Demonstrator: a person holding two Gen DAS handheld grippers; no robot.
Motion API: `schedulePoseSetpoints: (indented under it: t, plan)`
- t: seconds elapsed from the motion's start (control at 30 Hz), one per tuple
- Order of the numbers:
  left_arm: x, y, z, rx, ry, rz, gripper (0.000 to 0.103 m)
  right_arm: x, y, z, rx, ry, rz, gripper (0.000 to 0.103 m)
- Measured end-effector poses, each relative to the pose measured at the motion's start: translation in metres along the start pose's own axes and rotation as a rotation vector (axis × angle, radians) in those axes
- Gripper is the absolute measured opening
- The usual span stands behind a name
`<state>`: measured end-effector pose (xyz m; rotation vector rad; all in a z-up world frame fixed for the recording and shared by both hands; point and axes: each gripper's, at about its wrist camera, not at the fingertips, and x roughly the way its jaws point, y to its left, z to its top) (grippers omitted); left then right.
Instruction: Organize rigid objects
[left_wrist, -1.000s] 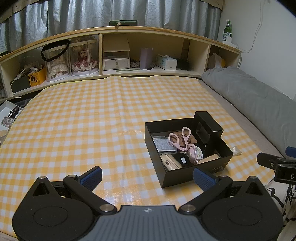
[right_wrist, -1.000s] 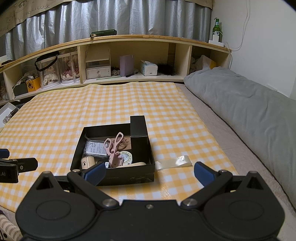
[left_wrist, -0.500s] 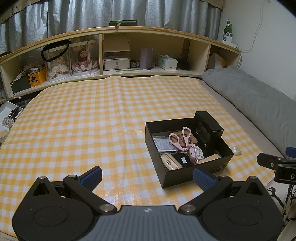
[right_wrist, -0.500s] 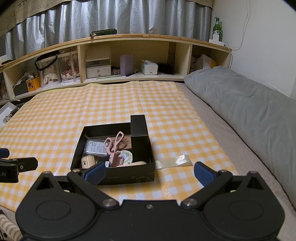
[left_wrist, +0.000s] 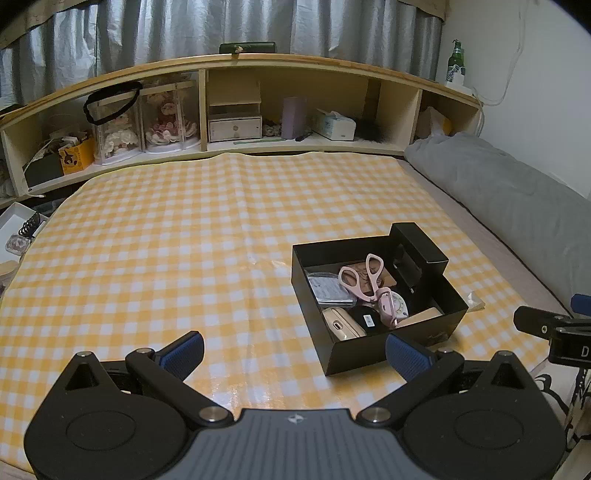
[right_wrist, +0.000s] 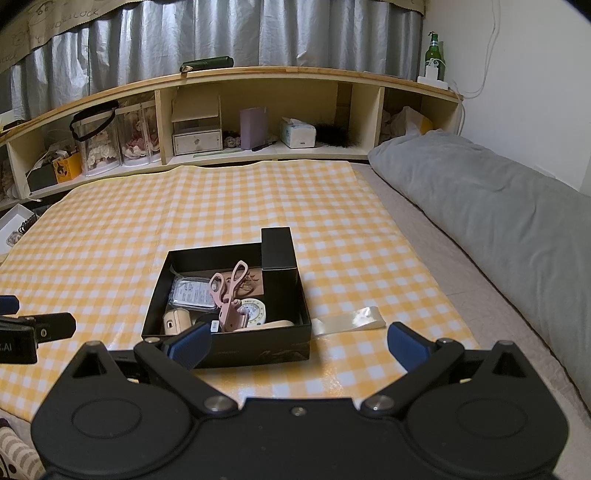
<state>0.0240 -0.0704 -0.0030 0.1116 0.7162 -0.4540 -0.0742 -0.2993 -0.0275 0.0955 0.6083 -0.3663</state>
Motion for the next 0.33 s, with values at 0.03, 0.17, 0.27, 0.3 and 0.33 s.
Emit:
schedulePoseSetpoints:
  t: [0.03, 0.17, 0.27, 0.3, 0.33]
  plan:
    - [-0.0002, 0.0006, -0.0002, -0.001, -0.001, 0.0, 0.103, 0.0001, -0.0005, 0.0002, -0.001, -0.001, -0.001, 0.103]
    - [-0.0011, 0.0018, -0.0001, -0.002, -0.005, 0.0, 0.103, -0.0001, 0.0009, -0.0005, -0.002, 0.0, 0.0, 0.103]
    - [-0.0008, 0.0028, 0.0006, 0.0, -0.005, 0.003, 0.103, 0.0, 0.0002, -0.0002, 0.0, 0.0, -0.001, 0.103]
    - [-0.0013, 0.0017, 0.0, 0.001, -0.006, 0.005, 0.103, -0.0003, 0.0008, -0.0004, 0.0, 0.0, 0.0, 0.103]
    - [-0.001, 0.0017, 0.0003, 0.003, -0.006, 0.008, 0.103, -0.0002, 0.0005, -0.0002, 0.0, 0.0, 0.0, 0.103]
